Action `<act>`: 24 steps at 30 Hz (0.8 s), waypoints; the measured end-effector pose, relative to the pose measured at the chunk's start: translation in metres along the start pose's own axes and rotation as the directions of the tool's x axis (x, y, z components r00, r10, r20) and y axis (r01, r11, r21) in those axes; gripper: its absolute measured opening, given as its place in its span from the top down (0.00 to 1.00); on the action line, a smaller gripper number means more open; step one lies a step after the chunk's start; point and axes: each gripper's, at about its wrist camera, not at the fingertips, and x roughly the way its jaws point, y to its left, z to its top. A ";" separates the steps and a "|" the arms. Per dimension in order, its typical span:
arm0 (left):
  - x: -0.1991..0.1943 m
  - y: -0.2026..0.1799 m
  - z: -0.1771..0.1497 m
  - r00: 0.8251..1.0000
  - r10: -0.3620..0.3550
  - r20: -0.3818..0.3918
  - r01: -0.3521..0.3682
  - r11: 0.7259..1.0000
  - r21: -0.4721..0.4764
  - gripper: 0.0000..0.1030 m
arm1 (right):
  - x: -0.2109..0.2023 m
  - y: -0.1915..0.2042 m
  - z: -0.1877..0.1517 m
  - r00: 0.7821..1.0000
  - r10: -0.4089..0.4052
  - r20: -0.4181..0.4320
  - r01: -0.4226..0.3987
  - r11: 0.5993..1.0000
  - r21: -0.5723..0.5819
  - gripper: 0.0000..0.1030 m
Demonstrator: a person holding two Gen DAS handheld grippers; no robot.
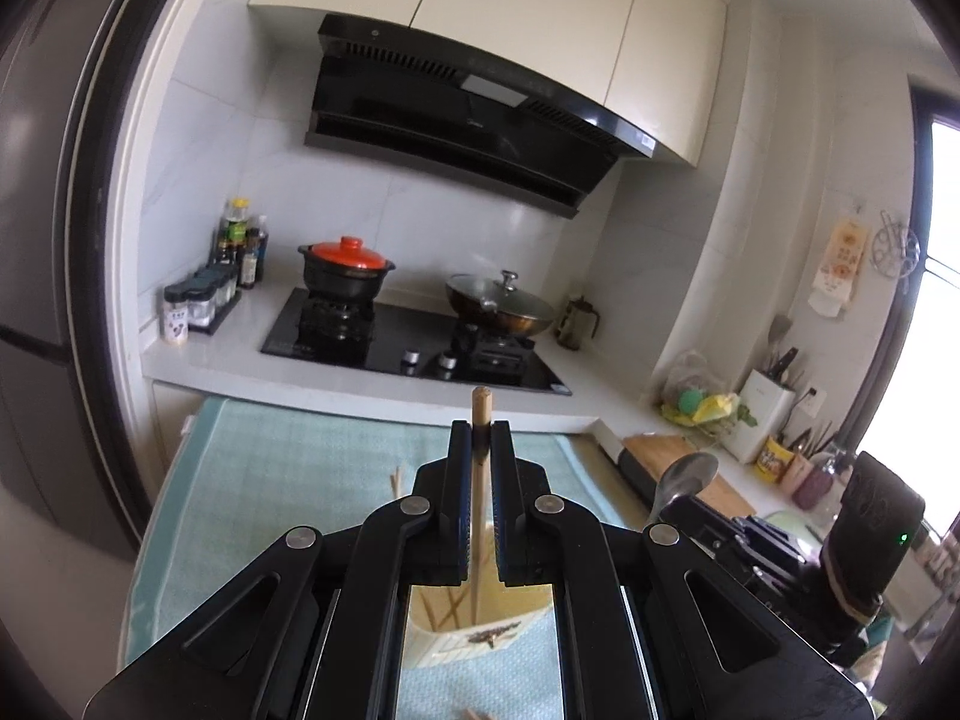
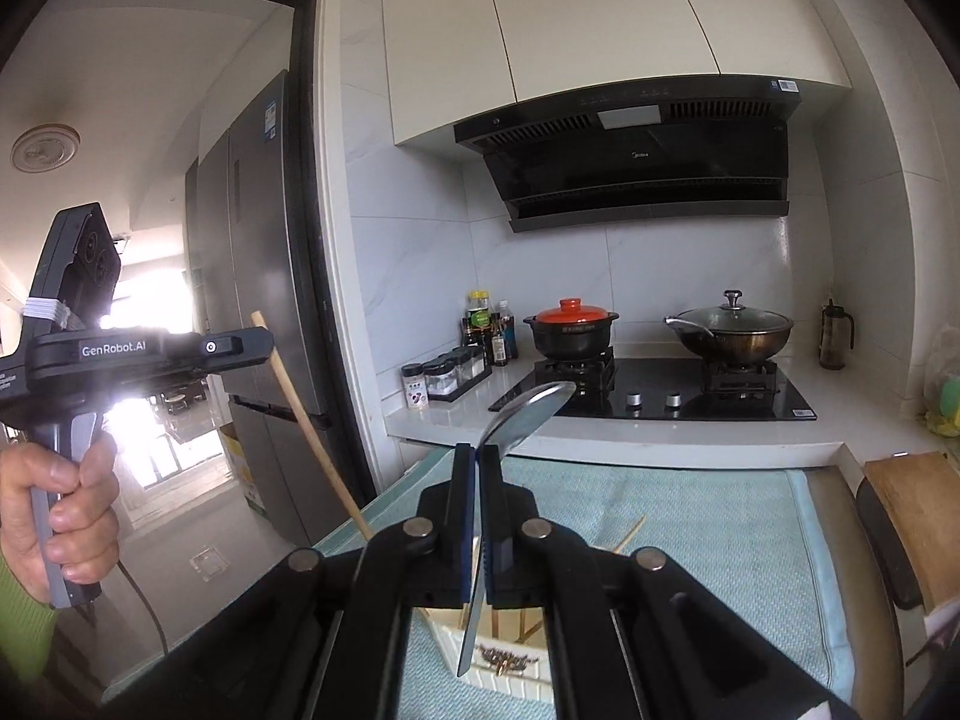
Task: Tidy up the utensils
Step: 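Lift the chopstick and spoon with both tools and carry them over the cream holder, then open both tools to drop the chopstick and spoon into the holder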
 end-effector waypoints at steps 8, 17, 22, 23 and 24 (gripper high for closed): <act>0.087 0.002 -0.020 0.991 0.085 -0.107 -0.082 0.996 0.037 0.96 | 0.086 -0.035 -0.009 0.994 0.011 -0.107 -0.005 0.999 0.052 0.98; 0.163 0.021 -0.073 0.943 0.156 -0.295 -0.146 0.988 0.055 0.96 | 0.168 -0.061 -0.078 0.915 0.075 -0.397 -0.011 0.987 0.160 0.98; 0.185 0.022 -0.081 0.930 0.160 -0.331 -0.145 0.987 0.070 0.96 | 0.197 -0.081 -0.096 0.865 0.095 -0.493 0.036 0.968 0.248 0.95; 0.189 0.022 -0.081 0.925 0.162 -0.344 -0.147 0.987 0.070 0.94 | 0.199 -0.084 -0.098 0.858 0.092 -0.505 0.050 0.964 0.261 0.95; 0.193 0.023 -0.081 0.922 0.166 -0.351 -0.149 0.986 0.076 0.90 | 0.200 -0.087 -0.098 0.854 0.092 -0.512 0.060 0.960 0.272 0.95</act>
